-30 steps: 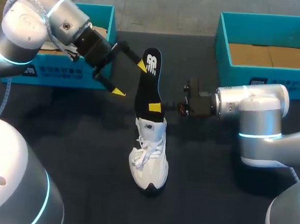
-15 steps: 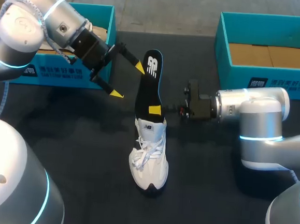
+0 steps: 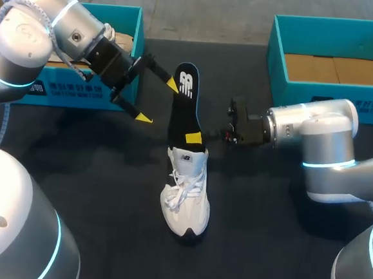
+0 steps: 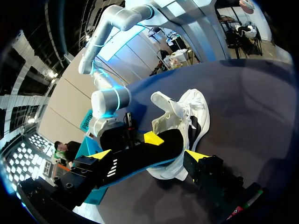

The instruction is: Take the shoe out of the shoebox, open the shoe tongue, remove and reinsert the insole, then place the shoe into the shoebox

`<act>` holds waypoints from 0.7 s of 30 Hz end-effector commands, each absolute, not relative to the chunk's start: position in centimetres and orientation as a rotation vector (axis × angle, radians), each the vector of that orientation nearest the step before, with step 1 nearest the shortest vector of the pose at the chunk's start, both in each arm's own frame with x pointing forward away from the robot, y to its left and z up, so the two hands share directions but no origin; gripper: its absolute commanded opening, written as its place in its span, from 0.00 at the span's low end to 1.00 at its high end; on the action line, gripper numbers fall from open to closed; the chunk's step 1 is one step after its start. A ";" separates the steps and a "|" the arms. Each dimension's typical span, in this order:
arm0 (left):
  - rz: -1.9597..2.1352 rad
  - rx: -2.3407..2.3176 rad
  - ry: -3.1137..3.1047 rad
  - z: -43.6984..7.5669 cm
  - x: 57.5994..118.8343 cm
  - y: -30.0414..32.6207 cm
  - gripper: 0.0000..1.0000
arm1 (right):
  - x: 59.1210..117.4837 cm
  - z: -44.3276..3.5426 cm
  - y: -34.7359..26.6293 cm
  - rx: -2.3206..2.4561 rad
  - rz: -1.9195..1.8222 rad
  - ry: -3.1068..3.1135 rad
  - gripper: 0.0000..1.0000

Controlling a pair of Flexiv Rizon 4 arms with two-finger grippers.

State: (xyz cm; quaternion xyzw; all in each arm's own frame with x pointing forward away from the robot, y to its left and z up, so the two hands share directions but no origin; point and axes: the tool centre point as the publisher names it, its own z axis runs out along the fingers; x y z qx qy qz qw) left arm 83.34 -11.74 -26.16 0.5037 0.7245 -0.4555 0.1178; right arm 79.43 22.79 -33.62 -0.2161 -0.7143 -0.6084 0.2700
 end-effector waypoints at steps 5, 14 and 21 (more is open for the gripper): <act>-1.323 1.476 2.119 -26.1 83.1 -11.7 1.00 | 78.9 -34.5 23.3 -0.577 -1.579 -1.926 0.00; -1.318 1.478 2.124 -26.0 83.1 -11.6 1.00 | 77.9 -34.9 23.2 -0.616 -1.598 -1.913 0.00; -1.322 1.484 2.125 -26.2 83.1 -11.7 1.00 | 78.3 -34.2 23.2 -0.608 -1.609 -1.932 0.31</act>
